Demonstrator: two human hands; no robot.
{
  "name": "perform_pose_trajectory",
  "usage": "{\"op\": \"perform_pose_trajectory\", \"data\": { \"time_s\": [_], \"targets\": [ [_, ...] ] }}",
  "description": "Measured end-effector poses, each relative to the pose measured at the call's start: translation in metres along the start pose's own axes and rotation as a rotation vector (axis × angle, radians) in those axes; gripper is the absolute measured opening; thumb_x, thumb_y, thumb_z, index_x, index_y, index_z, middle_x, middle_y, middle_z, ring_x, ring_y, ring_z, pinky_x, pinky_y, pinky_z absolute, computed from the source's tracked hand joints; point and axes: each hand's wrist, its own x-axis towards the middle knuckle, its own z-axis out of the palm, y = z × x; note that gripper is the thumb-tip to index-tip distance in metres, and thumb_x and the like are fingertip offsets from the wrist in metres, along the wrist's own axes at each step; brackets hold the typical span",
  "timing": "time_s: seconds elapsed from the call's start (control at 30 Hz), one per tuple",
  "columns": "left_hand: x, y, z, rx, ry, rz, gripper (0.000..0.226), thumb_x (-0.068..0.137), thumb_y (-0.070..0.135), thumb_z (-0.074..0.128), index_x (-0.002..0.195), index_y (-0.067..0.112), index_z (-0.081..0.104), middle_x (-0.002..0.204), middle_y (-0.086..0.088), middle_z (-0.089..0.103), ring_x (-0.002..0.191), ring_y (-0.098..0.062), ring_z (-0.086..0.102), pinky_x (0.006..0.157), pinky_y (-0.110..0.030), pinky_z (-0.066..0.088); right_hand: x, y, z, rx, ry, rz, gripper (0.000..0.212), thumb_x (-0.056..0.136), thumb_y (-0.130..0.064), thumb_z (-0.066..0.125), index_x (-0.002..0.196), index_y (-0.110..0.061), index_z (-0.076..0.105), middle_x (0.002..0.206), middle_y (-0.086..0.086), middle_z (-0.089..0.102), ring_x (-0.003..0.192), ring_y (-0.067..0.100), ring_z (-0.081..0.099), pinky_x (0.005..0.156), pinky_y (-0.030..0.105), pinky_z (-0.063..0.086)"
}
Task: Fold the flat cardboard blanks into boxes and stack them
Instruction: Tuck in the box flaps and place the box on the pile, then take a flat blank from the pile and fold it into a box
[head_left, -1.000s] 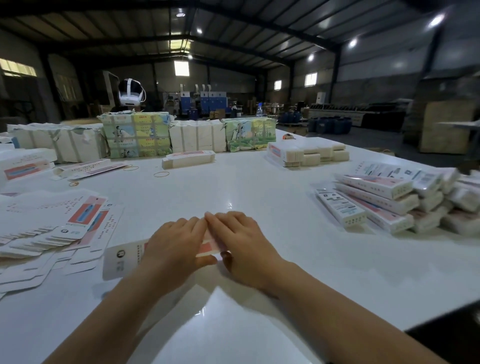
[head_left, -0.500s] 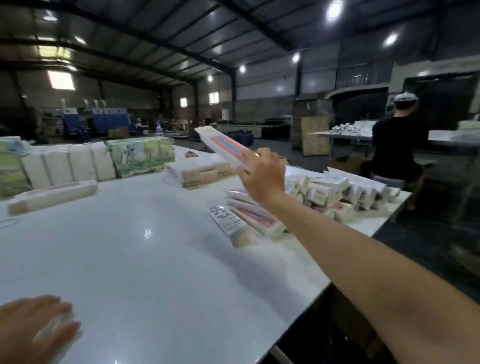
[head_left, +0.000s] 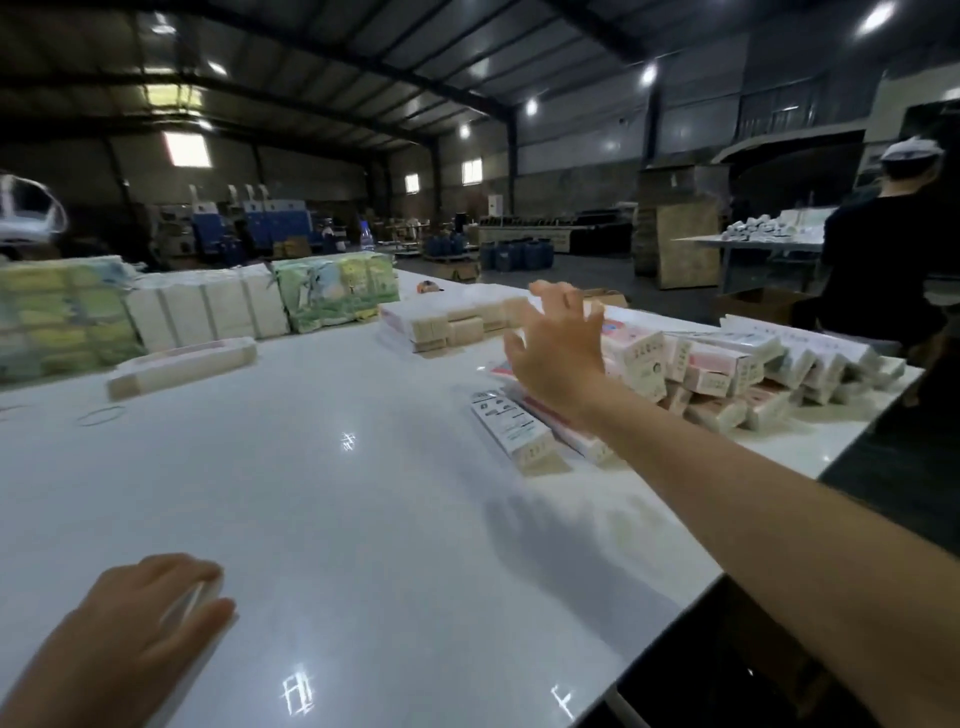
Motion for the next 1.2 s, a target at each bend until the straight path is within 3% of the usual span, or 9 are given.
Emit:
{"op": "perform_pose_trajectory", "data": {
  "time_s": [0.13, 0.33, 0.57, 0.67, 0.77, 0.87, 0.93, 1.03, 1.2],
  "targets": [
    [-0.011, 0.023, -0.018, -0.094, 0.110, -0.004, 0.022, 0.082, 0.037, 0.059, 0.093, 0.022, 0.070, 0.097, 0.006, 0.066, 0.096, -0.023, 0.060, 0.083, -0.034, 0.043, -0.044, -0.124, 0.009, 0.400, -0.216, -0.386, 0.032, 0.092, -0.023, 0.051, 0.120, -0.015, 0.063, 0.128, 0.008, 0.057, 0.120, 0.027, 0.044, 0.100, 0.042, 0.038],
    [-0.021, 0.017, -0.021, -0.278, 0.251, -0.139, 0.022, 0.090, 0.004, 0.052, 0.106, 0.011, 0.066, 0.108, 0.000, 0.065, 0.099, -0.012, 0.057, 0.084, -0.015, 0.037, -0.127, -0.209, 0.061, 0.309, -0.587, -0.546, 0.026, 0.094, -0.020, 0.039, 0.100, -0.011, 0.062, 0.111, 0.004, 0.057, 0.110, 0.025, 0.048, 0.086, 0.035, 0.041],
    [-0.006, 0.004, -0.050, -0.515, 0.193, -0.320, 0.021, 0.086, 0.012, 0.054, 0.099, 0.016, 0.069, 0.100, 0.003, 0.067, 0.092, -0.011, 0.061, 0.080, -0.019, 0.045, -0.135, -0.207, 0.077, 0.439, -0.433, -0.496, 0.030, 0.095, -0.029, 0.043, 0.106, -0.015, 0.068, 0.112, -0.004, 0.063, 0.106, 0.014, 0.054, 0.089, 0.030, 0.043],
    [0.016, -0.056, -0.096, -0.280, 0.209, -0.526, 0.021, 0.084, 0.021, 0.056, 0.102, 0.015, 0.065, 0.102, -0.004, 0.066, 0.092, -0.022, 0.062, 0.078, -0.032, 0.050, -0.138, -0.207, 0.080, 0.442, -0.384, -0.499, 0.027, 0.095, -0.026, 0.046, 0.107, -0.020, 0.070, 0.117, -0.008, 0.062, 0.111, 0.011, 0.053, 0.090, 0.025, 0.042],
    [0.016, -0.129, -0.136, 0.078, 0.228, -0.793, 0.041, 0.087, 0.038, 0.054, 0.116, 0.011, 0.054, 0.121, -0.011, 0.055, 0.112, -0.028, 0.051, 0.086, -0.038, 0.045, -0.138, -0.210, 0.079, 0.447, -0.362, -0.477, 0.024, 0.092, -0.025, 0.056, 0.111, -0.026, 0.071, 0.121, -0.014, 0.060, 0.120, 0.009, 0.051, 0.096, 0.023, 0.039],
    [0.009, -0.183, -0.146, 0.287, 0.143, -0.984, 0.087, 0.070, 0.078, 0.054, 0.125, 0.012, 0.045, 0.131, -0.012, 0.041, 0.122, -0.029, 0.036, 0.093, -0.042, 0.034, -0.133, -0.216, 0.078, 0.467, -0.299, -0.527, 0.030, 0.051, -0.003, 0.090, 0.075, -0.016, 0.079, 0.087, 0.001, 0.074, 0.083, 0.019, 0.071, 0.064, 0.030, 0.056],
    [0.010, -0.203, -0.140, 0.374, 0.051, -1.001, 0.103, 0.057, 0.086, 0.057, 0.127, 0.011, 0.043, 0.131, -0.013, 0.038, 0.122, -0.029, 0.033, 0.094, -0.042, 0.031, -0.132, -0.218, 0.077, 0.473, -0.182, -0.555, 0.042, 0.027, 0.003, 0.094, 0.061, -0.014, 0.077, 0.071, 0.003, 0.073, 0.064, 0.019, 0.071, 0.040, 0.026, 0.050],
    [0.019, -0.220, -0.143, 0.356, 0.017, -0.992, 0.102, 0.056, 0.077, 0.068, 0.129, 0.011, 0.042, 0.129, -0.013, 0.041, 0.120, -0.029, 0.039, 0.093, -0.040, 0.035, -0.130, -0.222, 0.074, 0.440, -0.135, -0.585, 0.045, 0.022, 0.001, 0.095, 0.059, -0.015, 0.076, 0.069, 0.003, 0.072, 0.062, 0.018, 0.071, 0.036, 0.023, 0.044],
    [0.026, -0.234, -0.160, 0.080, 0.009, -1.016, 0.068, 0.065, 0.047, 0.082, 0.113, 0.008, 0.054, 0.106, -0.011, 0.057, 0.098, -0.028, 0.057, 0.089, -0.041, 0.050, -0.129, -0.222, 0.076, 0.442, -0.106, -0.627, 0.042, 0.025, -0.001, 0.095, 0.060, -0.016, 0.076, 0.070, 0.001, 0.072, 0.062, 0.015, 0.070, 0.038, 0.023, 0.048]
  ]
}}
